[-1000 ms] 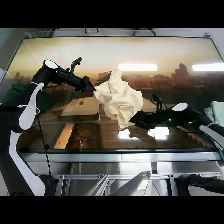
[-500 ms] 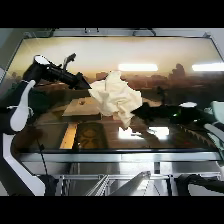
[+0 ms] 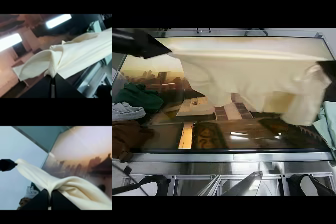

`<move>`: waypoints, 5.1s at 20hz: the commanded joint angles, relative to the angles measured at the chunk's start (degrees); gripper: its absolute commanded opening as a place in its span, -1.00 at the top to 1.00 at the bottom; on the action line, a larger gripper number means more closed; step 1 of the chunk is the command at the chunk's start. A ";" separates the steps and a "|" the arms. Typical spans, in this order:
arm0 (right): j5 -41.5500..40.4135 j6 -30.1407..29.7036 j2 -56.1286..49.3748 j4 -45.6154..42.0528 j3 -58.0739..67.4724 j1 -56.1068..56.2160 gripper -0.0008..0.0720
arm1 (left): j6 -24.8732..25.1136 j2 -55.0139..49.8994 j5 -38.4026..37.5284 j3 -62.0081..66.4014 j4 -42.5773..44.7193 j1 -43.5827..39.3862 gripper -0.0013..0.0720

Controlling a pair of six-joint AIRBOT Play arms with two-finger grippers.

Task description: Fold the shirts.

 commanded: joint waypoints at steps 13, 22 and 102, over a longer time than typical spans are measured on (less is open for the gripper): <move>-10.71 4.46 -5.07 -20.74 15.23 24.98 0.90 | -6.84 26.49 2.89 -24.63 15.26 1.97 0.90; -13.77 5.05 -47.89 -17.00 18.84 31.52 -0.02 | 3.26 -1.95 16.31 -38.93 15.61 7.21 0.16; 14.78 2.54 2.97 28.61 13.51 -12.37 0.91 | 5.73 30.01 -8.24 -5.53 -39.50 29.81 0.92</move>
